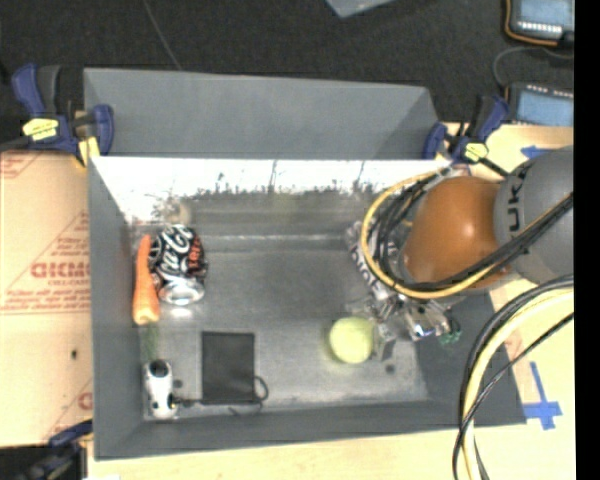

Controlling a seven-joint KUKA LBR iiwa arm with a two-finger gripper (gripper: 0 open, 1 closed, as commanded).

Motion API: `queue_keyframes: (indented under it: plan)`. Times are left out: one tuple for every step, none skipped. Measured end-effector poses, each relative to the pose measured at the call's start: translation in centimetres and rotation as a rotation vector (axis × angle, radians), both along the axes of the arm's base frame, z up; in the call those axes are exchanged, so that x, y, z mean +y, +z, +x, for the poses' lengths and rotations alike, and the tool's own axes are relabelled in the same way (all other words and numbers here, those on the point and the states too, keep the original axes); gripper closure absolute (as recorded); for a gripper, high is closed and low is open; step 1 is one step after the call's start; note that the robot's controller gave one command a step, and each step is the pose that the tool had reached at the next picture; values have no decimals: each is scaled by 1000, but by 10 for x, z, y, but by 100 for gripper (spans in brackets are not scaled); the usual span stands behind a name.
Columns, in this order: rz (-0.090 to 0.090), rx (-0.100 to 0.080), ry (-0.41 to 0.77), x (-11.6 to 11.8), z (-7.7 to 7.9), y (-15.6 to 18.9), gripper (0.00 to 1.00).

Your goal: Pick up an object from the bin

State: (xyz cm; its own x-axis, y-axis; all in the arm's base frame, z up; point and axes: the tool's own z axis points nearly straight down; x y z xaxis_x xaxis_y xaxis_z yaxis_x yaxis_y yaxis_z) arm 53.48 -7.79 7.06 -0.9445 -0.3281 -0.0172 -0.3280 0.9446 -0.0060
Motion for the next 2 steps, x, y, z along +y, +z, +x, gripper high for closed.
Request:
queue_keyframes:
  plan:
    - [-2, -3, 62, 9, -21, 0, 100]
    - [-1, -1, 103, 31, -38, 1, 100]
